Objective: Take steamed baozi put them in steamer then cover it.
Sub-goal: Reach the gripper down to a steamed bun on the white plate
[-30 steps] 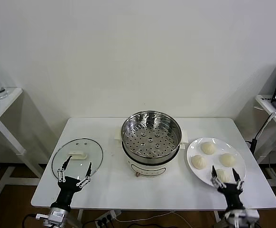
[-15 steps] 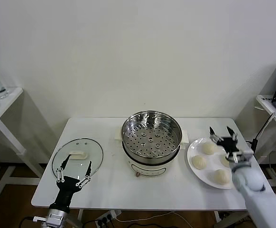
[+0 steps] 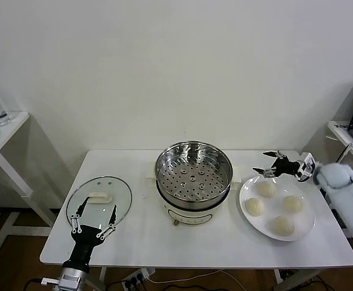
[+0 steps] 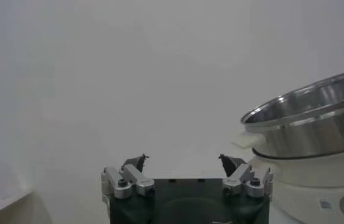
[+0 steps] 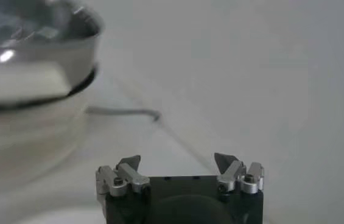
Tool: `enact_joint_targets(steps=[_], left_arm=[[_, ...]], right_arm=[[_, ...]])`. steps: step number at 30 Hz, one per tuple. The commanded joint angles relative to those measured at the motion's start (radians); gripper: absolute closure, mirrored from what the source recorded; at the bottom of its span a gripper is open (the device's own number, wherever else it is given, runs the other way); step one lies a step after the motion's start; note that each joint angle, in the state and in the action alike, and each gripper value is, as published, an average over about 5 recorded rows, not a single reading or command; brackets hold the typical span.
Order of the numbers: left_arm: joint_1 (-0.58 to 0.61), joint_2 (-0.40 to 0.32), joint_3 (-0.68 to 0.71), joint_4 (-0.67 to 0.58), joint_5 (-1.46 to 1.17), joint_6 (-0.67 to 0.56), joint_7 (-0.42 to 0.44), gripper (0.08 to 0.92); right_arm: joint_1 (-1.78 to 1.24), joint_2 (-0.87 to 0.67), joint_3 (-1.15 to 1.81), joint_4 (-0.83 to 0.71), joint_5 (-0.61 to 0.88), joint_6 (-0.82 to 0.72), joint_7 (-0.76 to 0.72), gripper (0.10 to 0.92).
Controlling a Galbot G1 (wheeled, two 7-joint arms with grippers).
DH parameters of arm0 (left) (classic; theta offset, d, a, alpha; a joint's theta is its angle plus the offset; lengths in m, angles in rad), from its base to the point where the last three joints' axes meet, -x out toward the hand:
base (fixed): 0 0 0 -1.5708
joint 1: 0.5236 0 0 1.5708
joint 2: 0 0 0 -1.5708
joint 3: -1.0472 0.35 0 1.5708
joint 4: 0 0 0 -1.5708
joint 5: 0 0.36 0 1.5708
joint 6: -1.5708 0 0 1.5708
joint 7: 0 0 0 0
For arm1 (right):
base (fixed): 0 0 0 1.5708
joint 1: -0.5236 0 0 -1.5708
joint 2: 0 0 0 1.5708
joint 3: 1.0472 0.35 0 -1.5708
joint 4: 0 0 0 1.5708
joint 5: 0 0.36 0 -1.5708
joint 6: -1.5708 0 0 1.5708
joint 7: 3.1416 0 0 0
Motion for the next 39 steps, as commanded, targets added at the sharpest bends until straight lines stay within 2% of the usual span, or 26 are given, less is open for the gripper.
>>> enact_joint_targets(steps=[1,17,39], left_arm=[[0.018,-0.006,-0.003,-0.019,0.003,-0.002,-0.003,0.177],[0.035,-0.014,-0.008,-0.036,0.004,-0.003,-0.008,0.177],[0.033,-0.016,-0.009,-0.032,0.003,-0.005,-0.013,0.177]], right_arm=[[0.252,0.037,-0.240,-0.152,-0.298,0.029,-0.301,0.203],[0.226,0.181,-0.189,-0.313,-0.465,0.079,-0.184,0.203],[0.209,0.270,-0.152,-0.407,-0.541,0.115,-0.177,0.214]])
